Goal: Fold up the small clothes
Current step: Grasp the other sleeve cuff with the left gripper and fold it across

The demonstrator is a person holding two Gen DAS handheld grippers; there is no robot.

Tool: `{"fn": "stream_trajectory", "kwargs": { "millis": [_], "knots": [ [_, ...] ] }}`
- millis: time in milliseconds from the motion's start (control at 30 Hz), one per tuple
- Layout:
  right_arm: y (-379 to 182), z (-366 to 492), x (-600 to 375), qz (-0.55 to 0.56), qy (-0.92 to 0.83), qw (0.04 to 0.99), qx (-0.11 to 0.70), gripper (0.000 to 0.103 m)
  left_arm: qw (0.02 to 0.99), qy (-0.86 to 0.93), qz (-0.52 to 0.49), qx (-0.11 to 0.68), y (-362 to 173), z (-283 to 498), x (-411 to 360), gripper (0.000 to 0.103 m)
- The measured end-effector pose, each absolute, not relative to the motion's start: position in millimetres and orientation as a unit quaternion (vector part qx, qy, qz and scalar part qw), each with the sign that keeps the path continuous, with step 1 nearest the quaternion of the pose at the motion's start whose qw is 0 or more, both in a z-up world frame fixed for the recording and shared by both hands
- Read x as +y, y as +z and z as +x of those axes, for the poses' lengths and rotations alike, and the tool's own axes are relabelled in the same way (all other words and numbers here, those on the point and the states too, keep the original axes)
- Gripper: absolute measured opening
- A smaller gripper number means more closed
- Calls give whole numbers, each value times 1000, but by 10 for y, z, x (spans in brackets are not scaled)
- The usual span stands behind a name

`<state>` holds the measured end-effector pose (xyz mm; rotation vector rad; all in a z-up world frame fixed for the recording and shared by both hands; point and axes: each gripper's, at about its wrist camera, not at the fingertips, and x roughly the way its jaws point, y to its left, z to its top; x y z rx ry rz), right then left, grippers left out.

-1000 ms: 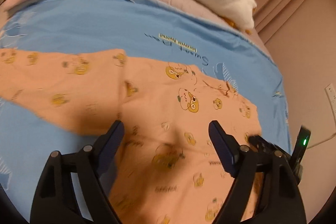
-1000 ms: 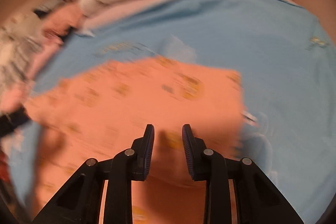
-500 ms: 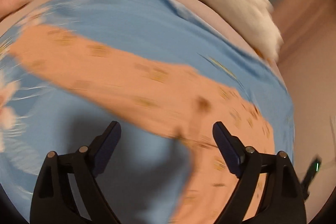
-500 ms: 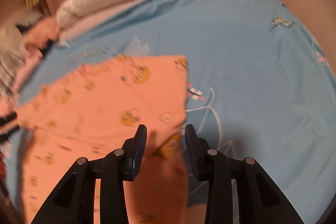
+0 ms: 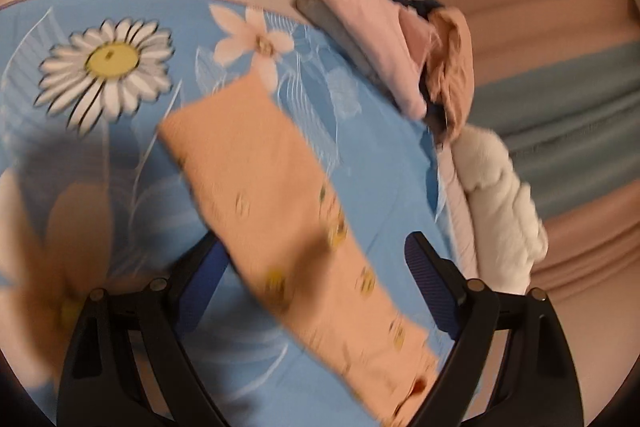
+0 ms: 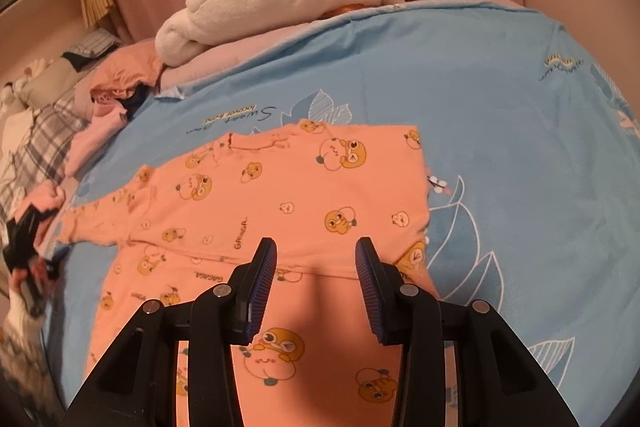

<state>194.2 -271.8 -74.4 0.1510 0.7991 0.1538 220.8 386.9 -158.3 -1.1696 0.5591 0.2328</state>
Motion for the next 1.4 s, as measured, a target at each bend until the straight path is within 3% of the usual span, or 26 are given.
{"fn": "stream_trajectory", "kwargs": {
  "millis": [33, 100, 133, 167, 200, 267, 500, 800, 1000, 1233, 1333, 1367, 1400],
  "knots": [
    [-744, 1945, -2705, 72, 75, 916, 389, 40, 788, 113, -547, 257, -1570, 2220, 3900, 83],
    [-759, 1936, -2693, 68, 74, 915, 390, 40, 780, 133, -548, 271, -1615, 2230, 3972, 45],
    [-764, 1929, -2684, 68, 72, 915, 391, 40, 776, 137, -549, 279, -1647, 2254, 3981, 34],
    [-783, 1937, -2692, 69, 72, 914, 392, 40, 771, 144, -550, 288, -1704, 2252, 3997, 13],
    [-794, 1929, -2685, 71, 71, 914, 394, 40, 764, 154, -552, 296, -1740, 2222, 4022, 2],
    [-818, 1922, -2691, 75, 66, 912, 398, 40, 764, 156, -552, 295, -1747, 2172, 4049, 3],
    [-838, 1832, -2763, 90, 66, 909, 403, 40, 844, 141, -410, 316, -1021, 2229, 3573, 2],
    [-748, 1583, -2985, 115, 66, 914, 383, 40, 912, 4, -268, 312, -172, 2436, 2066, 2],
    [-726, 1418, -3136, 130, 61, 915, 377, 40, 919, -93, -178, 340, -122, 2438, 734, 2],
    [-769, 1289, -3331, 146, 45, 913, 378, 40, 903, -150, -55, 400, -654, 2450, -703, 4],
    [-815, 1276, -3375, 152, 42, 909, 386, 40, 876, -162, -30, 453, -1023, 2567, -1026, 33],
    [-823, 1276, -3383, 153, 41, 908, 388, 40, 865, -168, -32, 471, -1122, 2580, -1082, 56],
    [-826, 1275, -3389, 152, 42, 908, 388, 40, 857, -178, -38, 482, -1187, 2557, -1096, 71]
  ]
}}
